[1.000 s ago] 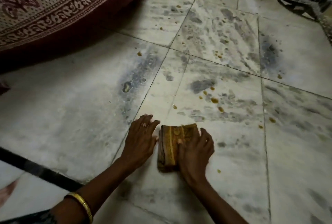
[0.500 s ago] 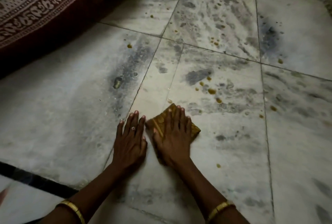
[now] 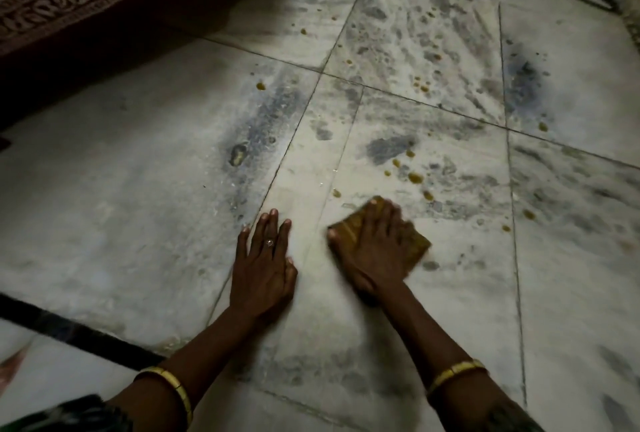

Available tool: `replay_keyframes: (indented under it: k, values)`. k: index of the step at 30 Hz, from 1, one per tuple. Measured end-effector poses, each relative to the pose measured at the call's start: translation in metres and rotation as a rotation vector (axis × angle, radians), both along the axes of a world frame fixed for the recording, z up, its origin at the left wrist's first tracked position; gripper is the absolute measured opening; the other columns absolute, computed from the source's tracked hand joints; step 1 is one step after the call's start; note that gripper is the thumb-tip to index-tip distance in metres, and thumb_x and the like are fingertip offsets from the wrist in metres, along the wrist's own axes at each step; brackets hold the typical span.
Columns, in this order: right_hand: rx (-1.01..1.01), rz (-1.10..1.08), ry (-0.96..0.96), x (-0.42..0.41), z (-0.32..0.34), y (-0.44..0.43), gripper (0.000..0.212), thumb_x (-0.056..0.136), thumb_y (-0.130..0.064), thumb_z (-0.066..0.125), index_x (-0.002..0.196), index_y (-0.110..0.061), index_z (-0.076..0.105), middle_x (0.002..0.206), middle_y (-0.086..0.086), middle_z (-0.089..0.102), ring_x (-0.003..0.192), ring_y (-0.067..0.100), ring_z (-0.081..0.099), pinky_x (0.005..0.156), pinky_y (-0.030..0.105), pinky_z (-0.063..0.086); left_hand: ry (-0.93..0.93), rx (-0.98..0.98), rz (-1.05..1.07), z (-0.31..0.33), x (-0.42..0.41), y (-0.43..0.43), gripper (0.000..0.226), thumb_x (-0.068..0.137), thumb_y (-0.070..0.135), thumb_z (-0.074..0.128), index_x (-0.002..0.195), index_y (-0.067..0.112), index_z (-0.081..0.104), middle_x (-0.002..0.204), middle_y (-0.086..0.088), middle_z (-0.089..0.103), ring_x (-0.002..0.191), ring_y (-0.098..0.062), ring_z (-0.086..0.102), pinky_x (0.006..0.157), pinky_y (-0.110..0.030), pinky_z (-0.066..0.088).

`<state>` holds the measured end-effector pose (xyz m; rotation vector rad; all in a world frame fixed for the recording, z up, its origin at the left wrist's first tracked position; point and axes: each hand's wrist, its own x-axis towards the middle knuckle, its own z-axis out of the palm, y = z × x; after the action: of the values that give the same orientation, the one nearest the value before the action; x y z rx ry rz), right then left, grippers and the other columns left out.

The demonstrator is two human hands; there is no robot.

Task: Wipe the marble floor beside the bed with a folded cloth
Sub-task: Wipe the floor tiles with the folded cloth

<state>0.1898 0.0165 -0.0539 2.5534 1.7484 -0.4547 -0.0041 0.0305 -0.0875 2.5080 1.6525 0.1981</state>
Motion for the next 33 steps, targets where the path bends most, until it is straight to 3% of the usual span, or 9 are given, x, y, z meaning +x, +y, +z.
replay_keyframes:
  k: [2,5,10,15,18,20,24,29,33]
  values:
    - [0.06,0.096,-0.017,-0.023,-0.003,0.012,0.097,0.084,-0.076,0.023,0.151,-0.013,-0.009,0.155,0.013,-0.018,0.145,0.032,-0.016,0.114,0.048,-0.016,0.002,0.003,-0.003,-0.001,-0.001,0.002,0.067,0.085,0.03,0.033,0.148,0.007,0.035,0.157,-0.017,0.028,0.145,-0.029,0.024,0.114,-0.05,0.018]
    - [0.168,0.215,-0.039,-0.033,-0.009,-0.016,0.088,0.081,-0.064,0.036,0.151,-0.013,0.019,0.158,0.017,0.012,0.147,0.032,0.005,0.114,0.052,0.005,-0.021,0.002,-0.013,-0.001,-0.003,0.002,0.067,0.083,0.029,0.034,0.146,0.007,0.039,0.155,-0.017,0.031,0.143,-0.029,0.028,0.113,-0.049,0.019]
    - [0.16,0.218,-0.094,0.017,-0.011,-0.088,0.082,0.075,-0.054,0.042,0.15,-0.028,0.022,0.159,0.009,0.017,0.146,0.031,0.014,0.108,0.062,0.025,-0.064,0.016,0.046,0.001,0.004,0.003,0.065,0.087,0.031,0.034,0.148,0.009,0.036,0.158,-0.015,0.026,0.147,-0.028,0.017,0.116,-0.049,0.014]
    - [0.168,0.038,-0.122,0.037,-0.015,-0.043,0.078,0.08,-0.059,0.029,0.151,-0.027,0.017,0.158,0.01,0.018,0.146,0.03,0.015,0.113,0.058,0.012,-0.046,-0.022,0.102,-0.001,0.021,0.023,0.068,0.088,0.036,0.029,0.15,0.009,0.031,0.16,-0.016,0.018,0.148,-0.024,0.01,0.117,-0.049,0.011]
    - [0.14,-0.02,-0.116,0.027,-0.014,0.013,0.08,0.079,-0.065,0.008,0.148,-0.03,-0.008,0.161,0.009,-0.001,0.147,0.027,-0.006,0.116,0.052,-0.004,-0.024,-0.023,0.114,-0.002,0.028,0.031,0.069,0.086,0.035,0.03,0.15,0.009,0.031,0.159,-0.017,0.019,0.148,-0.023,0.011,0.116,-0.05,0.012]
    - [0.13,0.022,-0.102,0.013,-0.013,0.048,0.082,0.077,-0.066,0.003,0.148,-0.028,-0.012,0.16,0.009,-0.008,0.146,0.027,-0.013,0.116,0.05,-0.009,-0.031,-0.01,0.107,-0.004,0.027,0.032,0.069,0.086,0.035,0.031,0.15,0.008,0.031,0.159,-0.018,0.02,0.148,-0.023,0.011,0.116,-0.05,0.012]
    - [0.202,0.198,-0.054,-0.01,-0.017,0.079,0.081,0.083,-0.062,0.02,0.153,-0.022,0.01,0.16,0.012,0.005,0.147,0.029,-0.001,0.117,0.048,-0.001,-0.046,0.014,0.103,-0.004,0.024,0.033,0.07,0.084,0.032,0.034,0.15,0.007,0.03,0.159,-0.018,0.021,0.148,-0.025,0.013,0.115,-0.049,0.014]
    - [0.292,0.455,-0.073,0.011,-0.02,0.016,0.076,0.081,-0.052,0.042,0.15,-0.027,0.024,0.159,0.007,0.018,0.147,0.026,0.014,0.114,0.051,0.016,-0.036,-0.008,0.213,-0.003,0.005,0.049,0.076,0.081,0.038,0.034,0.151,0.008,0.028,0.159,-0.019,0.02,0.147,-0.029,0.016,0.118,-0.047,0.009]
    - [0.286,0.304,-0.097,0.047,-0.021,0.007,0.074,0.082,-0.052,0.037,0.15,-0.029,0.023,0.158,0.007,0.02,0.145,0.024,0.017,0.11,0.056,0.023,-0.044,-0.001,0.219,-0.002,0.001,0.055,0.076,0.082,0.039,0.034,0.152,0.01,0.025,0.16,-0.017,0.016,0.149,-0.027,0.013,0.12,-0.046,0.005]
